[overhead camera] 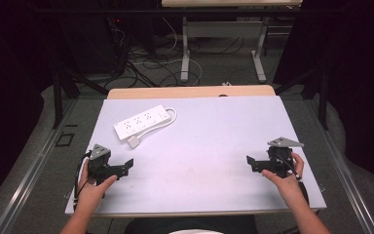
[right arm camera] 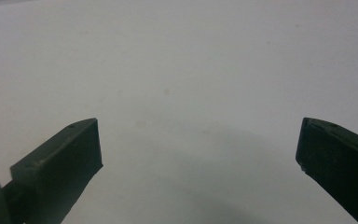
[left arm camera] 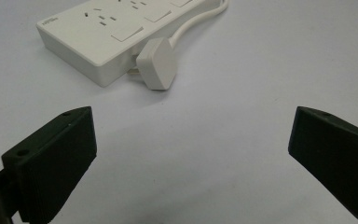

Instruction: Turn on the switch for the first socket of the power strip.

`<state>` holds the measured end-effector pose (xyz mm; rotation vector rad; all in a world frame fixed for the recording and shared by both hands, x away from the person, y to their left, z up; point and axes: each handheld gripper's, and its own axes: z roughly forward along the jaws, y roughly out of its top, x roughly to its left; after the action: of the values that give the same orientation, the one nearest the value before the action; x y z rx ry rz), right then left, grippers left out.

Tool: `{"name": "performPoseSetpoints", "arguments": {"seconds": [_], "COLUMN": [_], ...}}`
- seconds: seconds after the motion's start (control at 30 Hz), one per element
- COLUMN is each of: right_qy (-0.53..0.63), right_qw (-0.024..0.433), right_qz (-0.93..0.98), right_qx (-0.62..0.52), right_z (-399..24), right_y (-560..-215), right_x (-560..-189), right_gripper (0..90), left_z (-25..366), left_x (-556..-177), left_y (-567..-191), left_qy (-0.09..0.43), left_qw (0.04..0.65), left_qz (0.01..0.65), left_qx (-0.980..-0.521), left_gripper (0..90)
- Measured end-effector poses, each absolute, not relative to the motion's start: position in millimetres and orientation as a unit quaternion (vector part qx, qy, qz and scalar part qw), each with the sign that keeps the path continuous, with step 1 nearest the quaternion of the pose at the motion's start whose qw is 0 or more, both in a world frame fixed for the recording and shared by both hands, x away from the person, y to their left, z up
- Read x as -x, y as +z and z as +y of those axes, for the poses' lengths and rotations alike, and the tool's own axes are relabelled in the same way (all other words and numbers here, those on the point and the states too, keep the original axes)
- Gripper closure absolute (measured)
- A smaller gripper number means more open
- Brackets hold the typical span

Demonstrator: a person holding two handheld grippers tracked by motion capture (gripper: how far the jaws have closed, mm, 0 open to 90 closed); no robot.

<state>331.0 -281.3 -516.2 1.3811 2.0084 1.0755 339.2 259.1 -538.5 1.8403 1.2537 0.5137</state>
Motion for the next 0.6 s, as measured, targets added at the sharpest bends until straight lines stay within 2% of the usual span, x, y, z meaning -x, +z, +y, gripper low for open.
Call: {"name": "performPoseSetpoints", "arguments": {"seconds": [0.1,0.23,0.6], "right_qy": [0.4,0.405,0.404], "right_qw": [0.255,0.247,0.265], "right_qz": [0.728,0.726,0.717], "right_qx": [-0.495,-0.497,-0.503], "right_z": [-283.0,-285.8,-294.5], "right_y": [-519.2,-524.7,-524.8], "right_x": [-322.2,-319.6,-315.1], "right_gripper": [0.0,0.0,0.0], "left_z": [259.0,258.5,251.9], "left_x": [-339.0,-338.5,-342.7], "left_y": [-536.3,-532.0,-518.5], "left_qy": [0.209,0.212,0.208], "left_qw": [0.416,0.423,0.426], "left_qz": [0.5,0.501,0.49], "left_qx": [-0.731,-0.725,-0.732], "left_gripper": [1.3,1.8,4.1]}}
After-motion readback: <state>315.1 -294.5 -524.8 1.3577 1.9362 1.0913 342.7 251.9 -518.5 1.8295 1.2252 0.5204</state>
